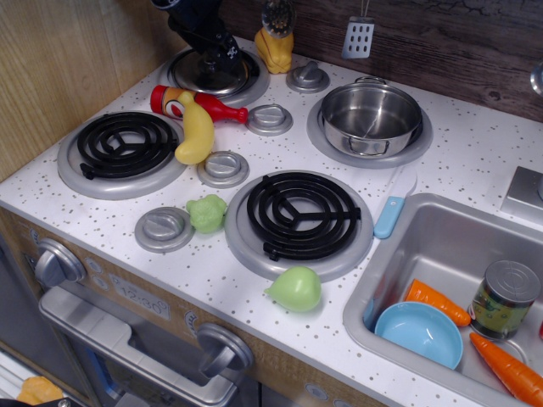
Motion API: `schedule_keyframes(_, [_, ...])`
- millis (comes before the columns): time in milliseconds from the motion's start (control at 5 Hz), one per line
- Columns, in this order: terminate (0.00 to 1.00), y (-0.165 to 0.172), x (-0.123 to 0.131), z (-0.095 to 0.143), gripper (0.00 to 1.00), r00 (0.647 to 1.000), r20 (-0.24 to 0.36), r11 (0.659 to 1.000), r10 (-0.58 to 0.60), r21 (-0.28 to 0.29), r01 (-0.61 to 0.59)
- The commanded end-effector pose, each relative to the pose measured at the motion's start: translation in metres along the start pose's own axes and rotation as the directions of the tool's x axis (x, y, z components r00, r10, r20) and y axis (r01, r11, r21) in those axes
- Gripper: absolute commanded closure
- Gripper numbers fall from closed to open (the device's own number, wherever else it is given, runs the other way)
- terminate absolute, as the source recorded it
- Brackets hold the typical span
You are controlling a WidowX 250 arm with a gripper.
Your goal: Put lid on pot or pan
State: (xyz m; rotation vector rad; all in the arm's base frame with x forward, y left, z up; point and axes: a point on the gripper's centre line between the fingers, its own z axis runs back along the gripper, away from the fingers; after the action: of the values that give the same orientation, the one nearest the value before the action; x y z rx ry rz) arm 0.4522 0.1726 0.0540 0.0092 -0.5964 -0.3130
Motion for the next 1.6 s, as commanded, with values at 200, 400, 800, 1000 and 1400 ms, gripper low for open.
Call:
schedule_keyframes(200, [0.0,0.032,0.013,0.008,0.0,0.991,0.025,0.991,-0.133,0.023,0.133])
schedule_keyframes(400, [0.0,0.032,0.009,0.001,0.0,0.989,0.035,0.99,-0.141,0.022,0.141])
schedule_keyframes(800, [0.0,0.032,0.011,-0.01,1.0,0.989,0.051,0.991,-0.136,0.022,0.135])
schedule_keyframes(1000, [0.0,0.029,0.013,-0.01,1.0,0.991,0.04,0.992,-0.125,0.005,0.125])
schedule_keyframes(1400, [0.0,0.005,0.038,0.038,1.0,0.994,-0.094,0.998,-0.061,0.026,0.063])
